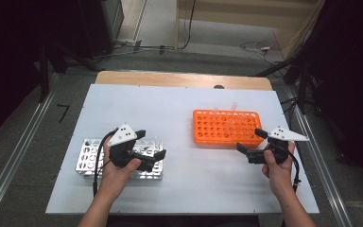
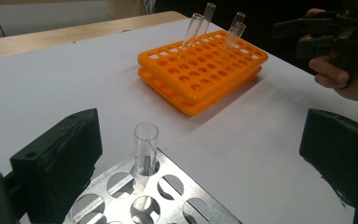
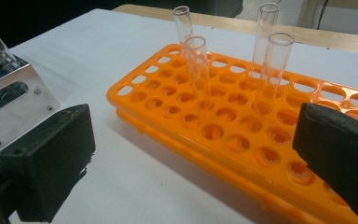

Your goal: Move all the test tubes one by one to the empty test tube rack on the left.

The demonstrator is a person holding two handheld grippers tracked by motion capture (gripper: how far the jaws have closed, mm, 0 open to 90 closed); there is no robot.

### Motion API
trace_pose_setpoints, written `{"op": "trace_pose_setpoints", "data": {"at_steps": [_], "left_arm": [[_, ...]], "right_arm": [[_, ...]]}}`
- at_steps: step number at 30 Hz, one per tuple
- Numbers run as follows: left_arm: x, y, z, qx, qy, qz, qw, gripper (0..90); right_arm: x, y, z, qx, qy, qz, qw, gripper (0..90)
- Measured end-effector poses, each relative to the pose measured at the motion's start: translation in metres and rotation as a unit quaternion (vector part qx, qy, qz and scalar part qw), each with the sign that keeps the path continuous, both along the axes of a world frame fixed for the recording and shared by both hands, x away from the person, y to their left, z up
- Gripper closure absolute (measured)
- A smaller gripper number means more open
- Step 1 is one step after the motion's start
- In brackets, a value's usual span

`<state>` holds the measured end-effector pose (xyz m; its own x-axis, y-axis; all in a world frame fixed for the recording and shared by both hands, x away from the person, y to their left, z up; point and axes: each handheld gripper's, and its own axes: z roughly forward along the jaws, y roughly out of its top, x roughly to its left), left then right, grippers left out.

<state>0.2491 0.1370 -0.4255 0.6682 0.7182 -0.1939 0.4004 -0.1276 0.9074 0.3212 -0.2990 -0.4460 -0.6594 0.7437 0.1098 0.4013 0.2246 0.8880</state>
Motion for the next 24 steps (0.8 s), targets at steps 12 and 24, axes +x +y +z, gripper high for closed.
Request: {"op": "trace_pose_setpoints", "data": {"at_steps": [12,24], "left_arm": [[-0.005,0.005,-0.001,-0.003,0.000,0.004,1.0000,0.0],[-0.005,0.005,-0.001,-0.003,0.000,0.003,1.0000,0.0]], "right_arm": [[0.043,0.004,-0.006,-0.027,0.031,-0.077,0.9962,43.0],[0.068,0.017,-0.017,-0.053,0.048,-0.084,0.9939,60.5]]}}
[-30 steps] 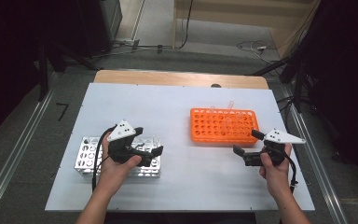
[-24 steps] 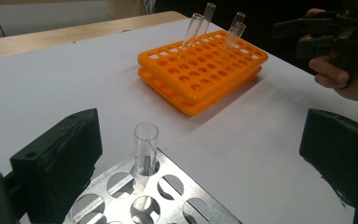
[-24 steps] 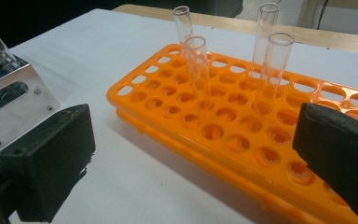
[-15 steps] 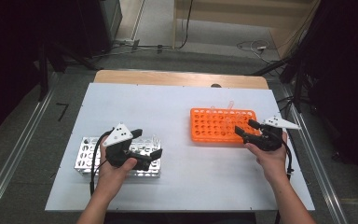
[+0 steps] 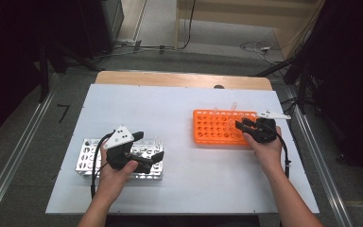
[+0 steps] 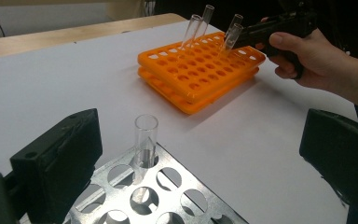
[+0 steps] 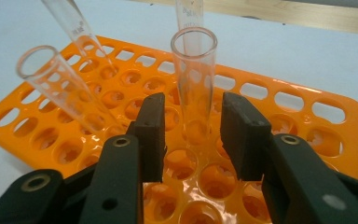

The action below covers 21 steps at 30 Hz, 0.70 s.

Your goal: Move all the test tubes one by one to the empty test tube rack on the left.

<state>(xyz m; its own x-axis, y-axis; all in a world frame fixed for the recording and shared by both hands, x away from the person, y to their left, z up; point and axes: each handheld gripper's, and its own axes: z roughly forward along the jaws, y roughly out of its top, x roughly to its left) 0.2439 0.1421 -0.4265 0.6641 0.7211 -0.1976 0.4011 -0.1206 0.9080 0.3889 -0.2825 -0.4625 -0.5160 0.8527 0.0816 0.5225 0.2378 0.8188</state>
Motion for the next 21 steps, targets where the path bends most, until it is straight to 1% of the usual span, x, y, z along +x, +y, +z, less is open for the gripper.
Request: {"op": "trace_pose_setpoints", "data": {"at_steps": [4,7,13,15,18,21], "left_arm": [[-0.0004,0.0018,0.0007,-0.001,-0.001,0.000,1.0000,0.0],[-0.0009,0.0024,0.0009,-0.001,-0.001,0.001,1.0000,0.0],[-0.0008,0.0034,0.0006,0.000,0.001,0.002,1.0000,0.0],[-0.0010,0.0028,0.0006,0.000,0.001,0.000,1.0000,0.0],[-0.0011,0.0025,0.0008,0.000,0.001,0.000,1.0000,0.0],[-0.0013,0.0028,0.0009,0.000,0.000,0.001,1.0000,0.0]], "right_arm": [[0.0026,0.0033,-0.0050,-0.006,0.001,-0.008,1.0000,64.9],[0.0032,0.0042,-0.0070,-0.010,-0.006,-0.018,0.9998,67.9],[0.0028,0.0069,-0.0090,-0.008,-0.014,-0.018,0.9997,71.5],[0.0017,0.0080,-0.0102,-0.011,-0.021,-0.023,0.9995,73.6],[0.0012,0.0079,-0.0102,-0.010,-0.021,-0.022,0.9995,73.8],[-0.0005,0.0071,-0.0081,-0.010,-0.030,-0.020,0.9993,73.9]]}}
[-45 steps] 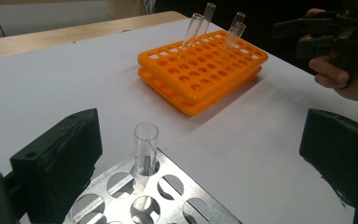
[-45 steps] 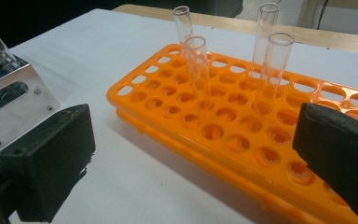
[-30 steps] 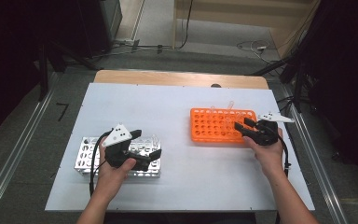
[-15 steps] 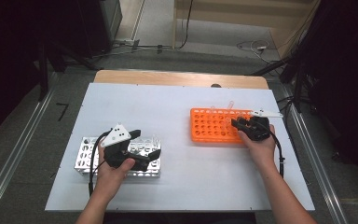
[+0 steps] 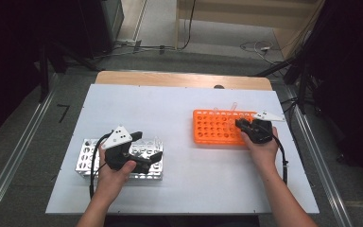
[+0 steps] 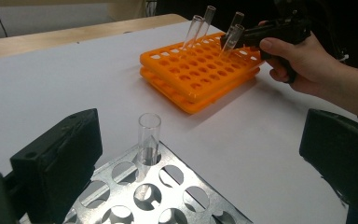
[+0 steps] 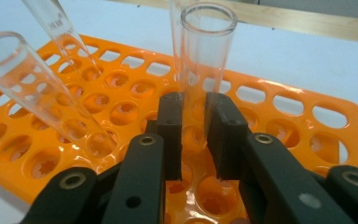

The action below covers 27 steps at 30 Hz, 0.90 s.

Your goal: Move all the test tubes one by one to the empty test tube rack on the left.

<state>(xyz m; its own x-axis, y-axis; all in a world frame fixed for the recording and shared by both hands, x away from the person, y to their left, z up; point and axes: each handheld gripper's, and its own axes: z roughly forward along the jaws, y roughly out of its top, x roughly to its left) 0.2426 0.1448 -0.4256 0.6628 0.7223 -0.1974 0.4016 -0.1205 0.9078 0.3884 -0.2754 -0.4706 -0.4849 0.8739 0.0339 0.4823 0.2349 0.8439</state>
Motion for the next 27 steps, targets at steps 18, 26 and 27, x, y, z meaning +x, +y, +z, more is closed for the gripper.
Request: {"op": "trace_pose_setpoints", "data": {"at_steps": [18,26,27], "left_arm": [[-0.001,-0.002,0.001,0.001,-0.002,0.000,1.0000,0.0],[-0.001,-0.002,0.001,0.001,-0.004,-0.001,1.0000,0.0],[-0.002,-0.003,0.002,0.003,-0.003,-0.001,1.0000,0.0]], "right_arm": [[-0.027,-0.015,0.033,0.029,-0.030,0.014,0.9990,74.0],[-0.046,-0.017,0.045,0.026,-0.031,0.024,0.9989,73.9],[-0.049,-0.017,0.046,0.025,-0.030,0.027,0.9988,74.0]]}}
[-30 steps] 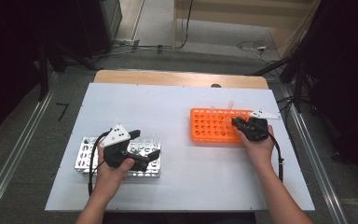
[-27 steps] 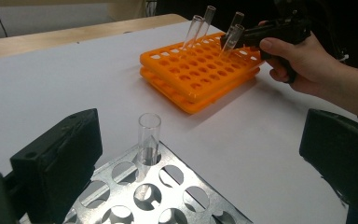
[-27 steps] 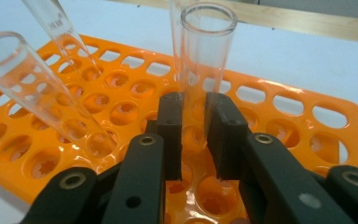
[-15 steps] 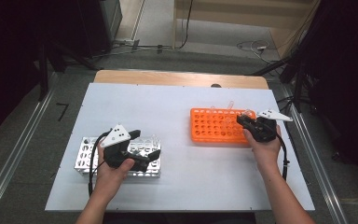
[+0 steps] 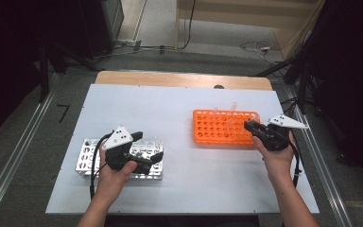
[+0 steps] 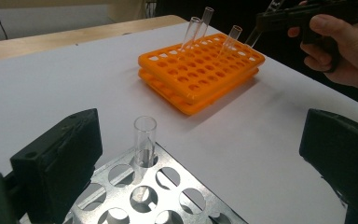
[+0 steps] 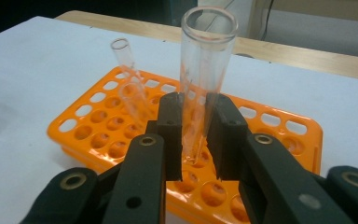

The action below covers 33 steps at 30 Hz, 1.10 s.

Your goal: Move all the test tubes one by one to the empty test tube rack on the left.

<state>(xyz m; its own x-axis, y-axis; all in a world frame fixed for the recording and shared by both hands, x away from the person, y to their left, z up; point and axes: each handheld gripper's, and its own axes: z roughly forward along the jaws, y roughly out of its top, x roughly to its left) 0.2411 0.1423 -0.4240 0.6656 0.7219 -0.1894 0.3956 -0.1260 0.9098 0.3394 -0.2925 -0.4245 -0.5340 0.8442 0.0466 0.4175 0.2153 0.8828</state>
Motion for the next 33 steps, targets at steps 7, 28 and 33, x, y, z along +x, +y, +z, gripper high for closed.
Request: {"op": "trace_pose_setpoints", "data": {"at_steps": [7,28,33], "left_arm": [[-0.001,-0.002,0.001,0.000,-0.003,-0.001,1.0000,0.0],[-0.003,-0.017,0.004,0.000,-0.014,-0.020,0.9997,2.7],[-0.005,-0.027,0.004,0.004,-0.014,-0.029,0.9995,8.7]], "right_arm": [[-0.020,0.009,0.004,-0.006,0.001,0.030,0.9995,73.9],[-0.051,0.071,-0.007,-0.017,0.013,0.148,0.9887,73.8],[-0.059,0.088,-0.009,-0.024,0.013,0.172,0.9847,73.8]]}}
